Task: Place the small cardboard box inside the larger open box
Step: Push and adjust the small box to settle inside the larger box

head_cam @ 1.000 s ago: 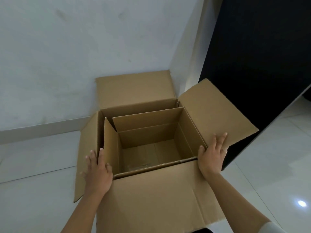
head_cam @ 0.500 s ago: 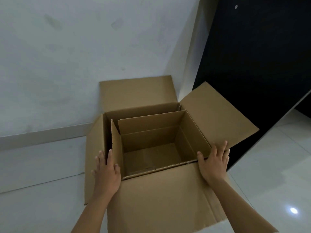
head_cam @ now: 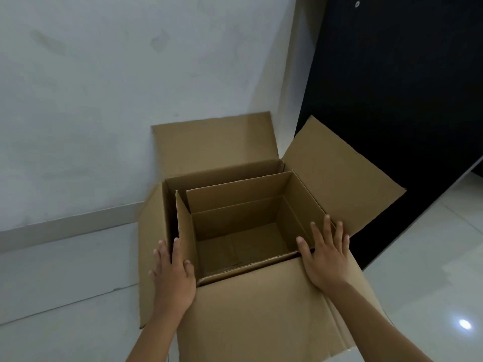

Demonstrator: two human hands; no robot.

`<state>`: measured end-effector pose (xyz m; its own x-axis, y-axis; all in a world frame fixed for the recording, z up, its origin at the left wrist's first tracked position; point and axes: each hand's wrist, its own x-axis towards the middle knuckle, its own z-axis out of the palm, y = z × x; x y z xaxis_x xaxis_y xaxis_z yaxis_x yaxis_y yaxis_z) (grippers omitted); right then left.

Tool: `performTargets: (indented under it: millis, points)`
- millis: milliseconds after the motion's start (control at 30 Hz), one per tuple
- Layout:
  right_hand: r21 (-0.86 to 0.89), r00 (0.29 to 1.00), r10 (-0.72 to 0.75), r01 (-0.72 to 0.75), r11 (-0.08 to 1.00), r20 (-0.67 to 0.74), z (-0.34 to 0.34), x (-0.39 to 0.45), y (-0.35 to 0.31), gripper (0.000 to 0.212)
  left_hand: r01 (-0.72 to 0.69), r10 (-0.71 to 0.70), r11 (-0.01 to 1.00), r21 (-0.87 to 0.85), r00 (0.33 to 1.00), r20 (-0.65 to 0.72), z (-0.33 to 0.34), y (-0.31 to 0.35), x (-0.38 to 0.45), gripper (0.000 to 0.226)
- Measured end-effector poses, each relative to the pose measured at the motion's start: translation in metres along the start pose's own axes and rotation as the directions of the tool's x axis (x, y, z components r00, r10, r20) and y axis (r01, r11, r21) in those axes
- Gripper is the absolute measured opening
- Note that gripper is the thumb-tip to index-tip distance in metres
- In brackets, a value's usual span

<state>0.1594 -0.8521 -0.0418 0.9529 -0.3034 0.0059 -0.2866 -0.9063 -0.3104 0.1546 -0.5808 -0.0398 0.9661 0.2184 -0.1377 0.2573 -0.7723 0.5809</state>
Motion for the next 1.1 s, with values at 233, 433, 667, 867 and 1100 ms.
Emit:
performTargets:
  millis: [233,433,667,867,1100]
  points:
    - [-0.008,1.000,0.014,-0.014,1.000,-0.013,0.003,0.021,0.005,0.069,-0.011,0.013,0.999,0.040,0.999,-0.039,0.009,0.010,0.018,0.059]
    - [-0.034,0.999,0.023,-0.024,0.999,-0.024,0.007,0.045,0.006,0.080,-0.035,0.038,0.997,0.066,0.998,-0.045,0.013,0.020,0.038,0.056]
    - [-0.055,0.999,0.035,-0.035,0.998,-0.006,0.008,0.069,0.004,0.076,-0.034,0.038,0.998,0.058,0.997,-0.064,0.018,0.030,0.057,0.055]
    - [-0.056,1.000,0.024,-0.024,0.998,-0.012,0.006,0.080,0.001,0.074,-0.043,0.047,0.997,0.069,0.997,-0.064,0.019,0.034,0.071,0.055]
    - [-0.061,1.000,-0.011,0.010,0.998,-0.022,0.008,0.098,0.002,0.076,-0.036,0.043,0.995,0.096,0.997,-0.069,0.022,0.040,0.081,0.055]
